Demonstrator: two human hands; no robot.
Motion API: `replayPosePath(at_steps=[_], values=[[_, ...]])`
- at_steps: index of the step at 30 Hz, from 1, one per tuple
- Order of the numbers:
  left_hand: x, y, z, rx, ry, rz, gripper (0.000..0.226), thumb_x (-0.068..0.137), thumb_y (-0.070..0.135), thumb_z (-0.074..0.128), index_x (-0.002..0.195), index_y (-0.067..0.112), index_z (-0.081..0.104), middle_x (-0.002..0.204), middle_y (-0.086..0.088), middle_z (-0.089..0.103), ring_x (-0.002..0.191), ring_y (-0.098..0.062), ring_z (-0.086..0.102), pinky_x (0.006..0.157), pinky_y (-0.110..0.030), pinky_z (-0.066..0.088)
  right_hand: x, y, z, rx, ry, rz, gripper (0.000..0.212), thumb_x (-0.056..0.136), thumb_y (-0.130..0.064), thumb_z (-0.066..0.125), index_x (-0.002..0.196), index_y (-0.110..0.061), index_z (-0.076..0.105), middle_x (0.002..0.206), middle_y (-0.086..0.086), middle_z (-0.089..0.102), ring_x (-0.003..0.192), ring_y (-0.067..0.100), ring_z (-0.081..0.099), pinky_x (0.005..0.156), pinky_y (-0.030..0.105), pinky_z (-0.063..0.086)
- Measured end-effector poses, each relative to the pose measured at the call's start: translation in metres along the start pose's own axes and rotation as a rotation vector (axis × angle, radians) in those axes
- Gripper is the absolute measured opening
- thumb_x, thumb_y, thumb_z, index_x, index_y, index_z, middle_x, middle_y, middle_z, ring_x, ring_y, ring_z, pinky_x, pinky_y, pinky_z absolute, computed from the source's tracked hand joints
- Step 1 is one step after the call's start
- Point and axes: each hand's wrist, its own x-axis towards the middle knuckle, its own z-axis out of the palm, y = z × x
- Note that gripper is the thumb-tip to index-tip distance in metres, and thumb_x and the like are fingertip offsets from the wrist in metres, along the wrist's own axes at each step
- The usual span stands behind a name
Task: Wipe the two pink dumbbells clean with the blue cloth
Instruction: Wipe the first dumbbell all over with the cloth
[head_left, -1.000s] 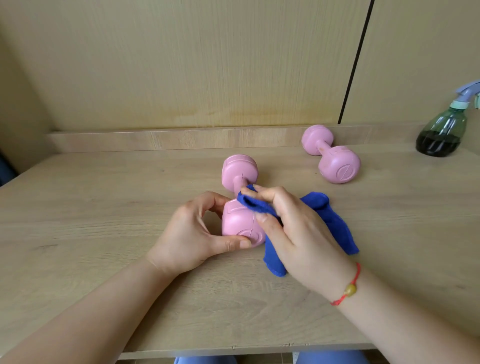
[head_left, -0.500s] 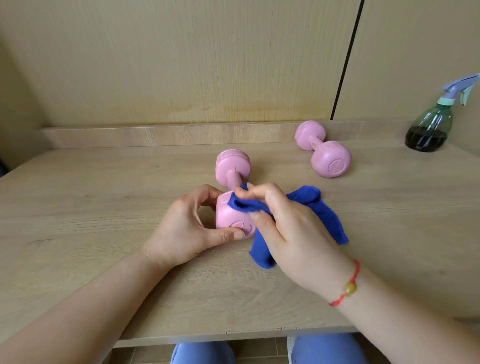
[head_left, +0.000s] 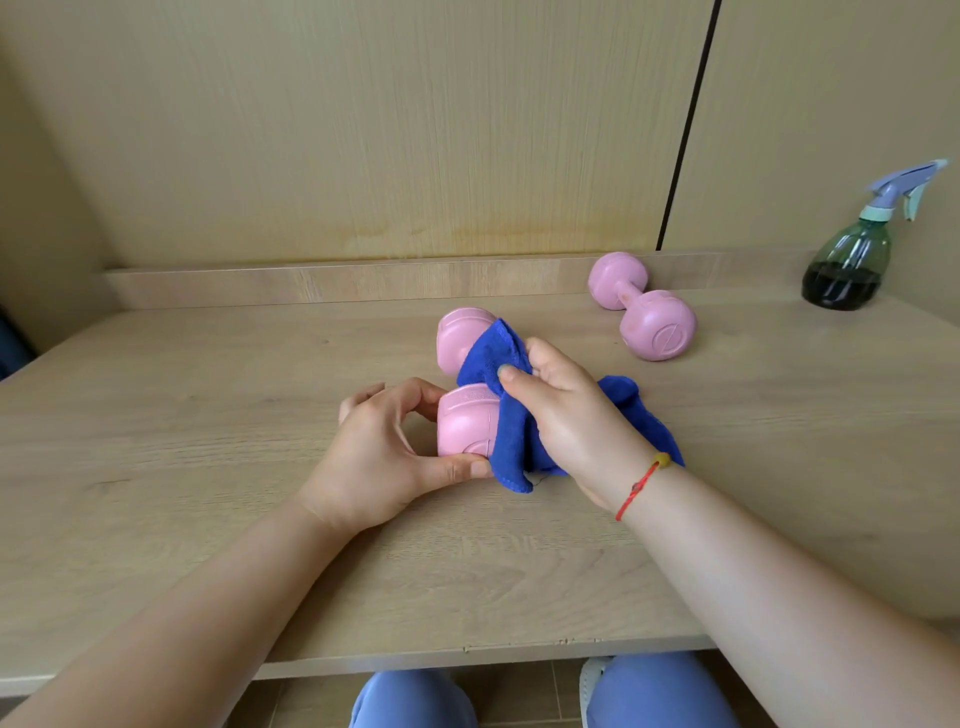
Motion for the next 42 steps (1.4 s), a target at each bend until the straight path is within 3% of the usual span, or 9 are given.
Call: replayPosePath(at_steps=[5,10,13,16,18,23,29,33,42], values=[[0.000,0.001,-0.002,-0.020,-0.003,-0.015,0.068,0.043,0.083,0.071,0.094,0.039,0.062,0.099,0.030,0.064,0.116,-0.017,0.052,0.111,-0.047,0.031,-0.010,0.015,-0.001,0.049,0.077,0.052,0.036,0.093,-0.033,0.048,0.102,0.002,0.047,0.084,0.013,0.050,0.083,0.013,0.045,0.080,0.036,0.036],[-0.003,0.002,-0.004,-0.058,-0.020,-0.009,0.063,0.046,0.076,0.073,0.094,0.036,0.063,0.097,0.031,0.063,0.101,0.009,0.054,0.110,-0.052,0.032,-0.014,0.025,-0.006,0.036,0.034,0.089,0.026,0.091,-0.027,0.049,0.099,-0.003,0.055,0.083,0.004,0.052,0.080,0.015,0.046,0.076,0.036,0.037],[-0.004,-0.001,-0.005,-0.050,-0.029,0.011,0.064,0.048,0.074,0.071,0.097,0.035,0.063,0.098,0.026,0.067,0.103,0.019,0.050,0.117,-0.048,0.020,-0.002,0.015,-0.007,-0.113,0.015,0.027,0.029,0.089,-0.025,0.051,0.091,0.005,0.054,0.076,0.005,0.047,0.072,0.016,0.041,0.070,0.034,0.033],[-0.004,-0.004,-0.005,-0.035,-0.047,0.020,0.066,0.050,0.075,0.071,0.103,0.036,0.063,0.104,0.024,0.068,0.108,0.012,0.056,0.120,-0.045,0.006,0.015,0.001,-0.001,-0.318,0.032,-0.062,0.024,0.091,-0.009,0.054,0.069,-0.003,0.050,0.078,-0.002,0.044,0.069,0.015,0.042,0.067,0.026,0.034],[-0.004,-0.004,-0.004,-0.016,-0.040,0.028,0.068,0.050,0.075,0.070,0.106,0.037,0.064,0.104,0.025,0.068,0.109,0.010,0.057,0.120,-0.045,0.002,0.028,-0.010,0.007,-0.435,-0.002,-0.059,0.034,0.090,-0.007,0.053,0.059,-0.010,0.040,0.075,0.001,0.042,0.068,0.020,0.041,0.062,0.032,0.030],[-0.005,-0.001,-0.006,0.026,-0.008,0.038,0.060,0.046,0.079,0.068,0.099,0.051,0.061,0.104,0.036,0.064,0.114,0.015,0.051,0.121,-0.040,-0.006,0.038,-0.025,0.014,-0.543,-0.117,0.013,0.037,0.088,-0.009,0.051,0.055,-0.015,0.034,0.057,0.002,0.035,0.060,0.022,0.033,0.054,0.032,0.026],[-0.004,0.004,-0.007,0.050,-0.009,0.085,0.060,0.046,0.089,0.060,0.097,0.057,0.056,0.109,0.052,0.051,0.114,0.017,0.049,0.119,-0.035,-0.005,0.020,-0.009,-0.001,-0.171,-0.067,0.046,0.034,0.089,-0.019,0.059,0.064,-0.003,0.044,0.067,0.007,0.032,0.065,0.018,0.031,0.062,0.033,0.024],[-0.003,0.004,-0.008,0.055,-0.042,0.073,0.058,0.048,0.082,0.065,0.099,0.055,0.057,0.107,0.052,0.052,0.115,0.018,0.048,0.120,-0.038,-0.004,0.013,0.001,-0.008,-0.025,-0.047,0.086,0.052,0.075,-0.038,0.056,0.086,0.013,0.048,0.074,0.005,0.039,0.071,0.017,0.035,0.068,0.034,0.025],[-0.004,-0.001,-0.012,0.045,-0.094,-0.018,0.070,0.046,0.079,0.067,0.108,0.046,0.063,0.111,0.034,0.064,0.120,0.017,0.046,0.120,-0.044,-0.006,-0.004,0.026,-0.020,0.018,-0.160,0.103,0.050,0.079,-0.047,0.058,0.096,0.000,0.059,0.075,0.000,0.047,0.074,0.012,0.043,0.072,0.034,0.032]])
